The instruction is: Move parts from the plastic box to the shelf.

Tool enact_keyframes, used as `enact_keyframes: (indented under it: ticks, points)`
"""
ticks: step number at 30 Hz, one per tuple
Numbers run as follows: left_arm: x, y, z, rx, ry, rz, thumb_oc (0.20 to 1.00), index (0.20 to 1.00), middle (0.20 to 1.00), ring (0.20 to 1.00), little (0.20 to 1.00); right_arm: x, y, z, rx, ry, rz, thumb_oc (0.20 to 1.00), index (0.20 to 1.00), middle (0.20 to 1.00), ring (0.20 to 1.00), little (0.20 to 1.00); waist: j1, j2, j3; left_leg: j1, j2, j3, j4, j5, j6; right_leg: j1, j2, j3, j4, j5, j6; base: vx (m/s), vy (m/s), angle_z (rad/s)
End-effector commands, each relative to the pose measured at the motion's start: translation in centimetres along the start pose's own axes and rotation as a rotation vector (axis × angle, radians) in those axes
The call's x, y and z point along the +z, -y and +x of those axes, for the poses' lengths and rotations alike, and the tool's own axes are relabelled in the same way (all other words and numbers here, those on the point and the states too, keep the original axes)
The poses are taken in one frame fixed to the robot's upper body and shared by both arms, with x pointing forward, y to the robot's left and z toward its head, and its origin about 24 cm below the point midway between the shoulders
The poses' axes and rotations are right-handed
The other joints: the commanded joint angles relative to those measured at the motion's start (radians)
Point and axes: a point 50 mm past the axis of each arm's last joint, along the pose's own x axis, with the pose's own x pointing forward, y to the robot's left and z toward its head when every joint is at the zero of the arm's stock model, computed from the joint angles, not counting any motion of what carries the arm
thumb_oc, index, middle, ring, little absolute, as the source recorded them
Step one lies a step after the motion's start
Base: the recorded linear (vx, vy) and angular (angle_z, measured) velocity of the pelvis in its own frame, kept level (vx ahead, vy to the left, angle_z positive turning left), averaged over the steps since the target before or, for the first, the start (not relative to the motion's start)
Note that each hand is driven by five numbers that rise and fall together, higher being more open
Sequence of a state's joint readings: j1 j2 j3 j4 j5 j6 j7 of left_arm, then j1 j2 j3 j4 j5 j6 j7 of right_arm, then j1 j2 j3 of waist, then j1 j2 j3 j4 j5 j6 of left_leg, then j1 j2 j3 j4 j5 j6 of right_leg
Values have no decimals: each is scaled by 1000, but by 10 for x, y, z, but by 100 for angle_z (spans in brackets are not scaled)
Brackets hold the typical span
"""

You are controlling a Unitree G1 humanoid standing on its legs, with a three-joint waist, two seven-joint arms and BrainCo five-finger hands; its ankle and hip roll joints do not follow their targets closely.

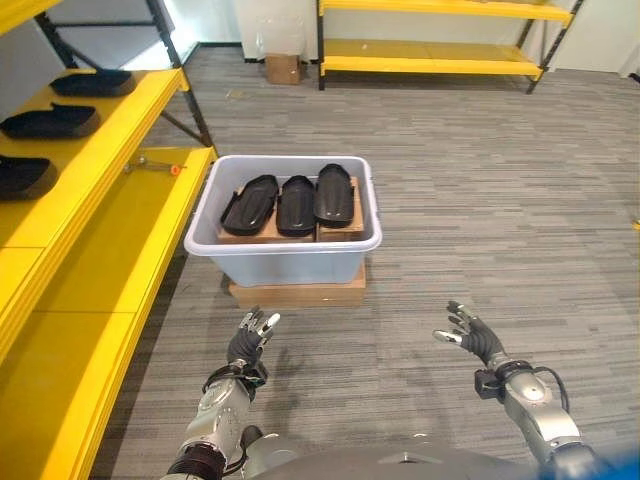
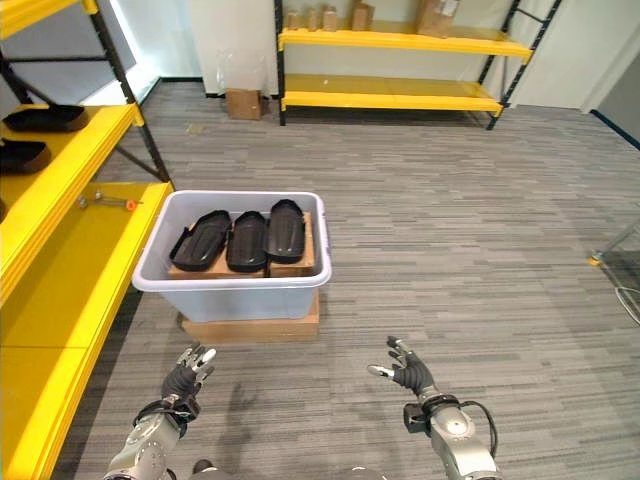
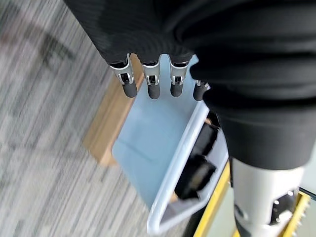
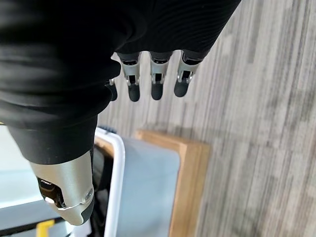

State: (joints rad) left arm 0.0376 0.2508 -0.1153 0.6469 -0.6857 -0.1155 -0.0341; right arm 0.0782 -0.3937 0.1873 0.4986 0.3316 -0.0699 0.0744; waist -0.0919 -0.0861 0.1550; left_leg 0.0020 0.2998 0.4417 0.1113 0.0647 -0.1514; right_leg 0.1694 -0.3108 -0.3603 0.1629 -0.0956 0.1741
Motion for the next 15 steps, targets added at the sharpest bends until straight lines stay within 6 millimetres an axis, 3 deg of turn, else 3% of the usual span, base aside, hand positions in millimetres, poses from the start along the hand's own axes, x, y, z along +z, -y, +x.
enact_keyframes:
  ticks: [1,4,9,15]
  points:
    - [25,4,2,-6,120,64,1000,1000,1000,1000,1000,22,4,2,-9,117,61,1000,1000,1000,1000,1000,31,40,21,56,35,-16,-26,-28,30,-113,51,31,114,-59,-45,184,380,75]
    - [29,1,4,20,129,81,1000,1000,1000,1000,1000,23,0,3,-1,124,48,1000,1000,1000,1000,1000,36,42,31,62,-44,-23,-35,-57,78,-130,52,43,179,-81,-34,188,385,30]
    - [40,-6,1,39,189,160,1000,1000,1000,1000,1000,30,-13,7,43,165,64,1000,1000,1000,1000,1000,67,36,32,69,-116,-31,-74,-84,132,-177,39,38,274,-46,1,149,344,4]
    - [44,-1,2,6,197,181,1000,1000,1000,1000,1000,49,-20,14,32,224,74,1000,1000,1000,1000,1000,128,53,27,68,-192,-19,-137,-98,189,-251,-76,-51,479,23,15,83,280,-6]
